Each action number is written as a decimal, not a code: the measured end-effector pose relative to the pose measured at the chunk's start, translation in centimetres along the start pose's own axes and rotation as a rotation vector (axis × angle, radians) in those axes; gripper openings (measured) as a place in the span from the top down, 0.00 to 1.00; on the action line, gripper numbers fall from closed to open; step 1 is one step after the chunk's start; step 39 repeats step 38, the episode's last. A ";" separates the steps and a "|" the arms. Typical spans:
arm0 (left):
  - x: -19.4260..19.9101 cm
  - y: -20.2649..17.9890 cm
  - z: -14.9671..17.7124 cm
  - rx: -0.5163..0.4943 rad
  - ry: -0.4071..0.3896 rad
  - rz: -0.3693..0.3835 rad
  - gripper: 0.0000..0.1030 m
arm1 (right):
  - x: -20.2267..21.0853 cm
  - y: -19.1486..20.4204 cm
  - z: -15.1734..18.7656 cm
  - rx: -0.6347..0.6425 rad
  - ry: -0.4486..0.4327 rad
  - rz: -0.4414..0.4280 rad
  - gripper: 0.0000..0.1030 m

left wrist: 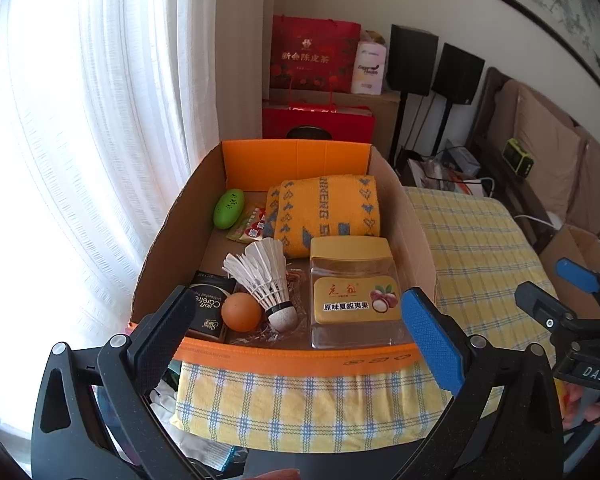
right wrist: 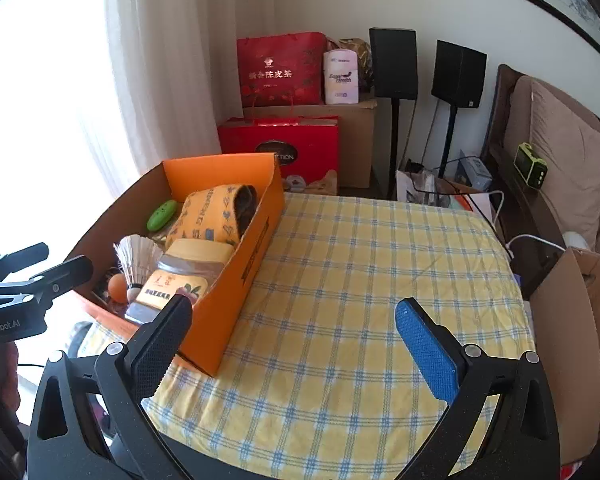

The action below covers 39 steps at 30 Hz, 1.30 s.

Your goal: Organize objects

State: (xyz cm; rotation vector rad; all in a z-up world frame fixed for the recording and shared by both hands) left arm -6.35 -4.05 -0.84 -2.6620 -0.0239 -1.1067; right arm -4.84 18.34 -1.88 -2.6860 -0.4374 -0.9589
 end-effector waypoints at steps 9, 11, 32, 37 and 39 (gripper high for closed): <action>0.6 -0.2 2.0 0.002 0.016 -0.003 0.00 | 2.2 0.0 2.1 -0.013 -0.003 0.048 0.01; 0.5 -0.3 2.4 -0.003 0.019 -0.004 0.00 | 2.4 0.0 2.2 -0.013 -0.003 0.049 0.01; 0.3 -2.2 4.6 -0.053 0.069 0.041 0.00 | 2.2 0.0 3.4 -0.035 0.015 0.065 0.01; 0.5 -2.4 4.6 -0.055 0.065 0.040 0.00 | 2.3 0.0 3.5 -0.037 0.015 0.064 0.01; 0.5 -2.4 4.6 -0.054 0.065 0.042 0.00 | 2.3 0.0 3.5 -0.038 0.015 0.064 0.01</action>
Point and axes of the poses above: each gripper's, at about its wrist camera, not at the fingertips, and x roughly against the way its jaws point, y to its left, z to its underside, the point moved 1 cm from there along -x, roughly the way its jaws point, and after that the axes turned 14 degrees about x, right-handed, at the moved point
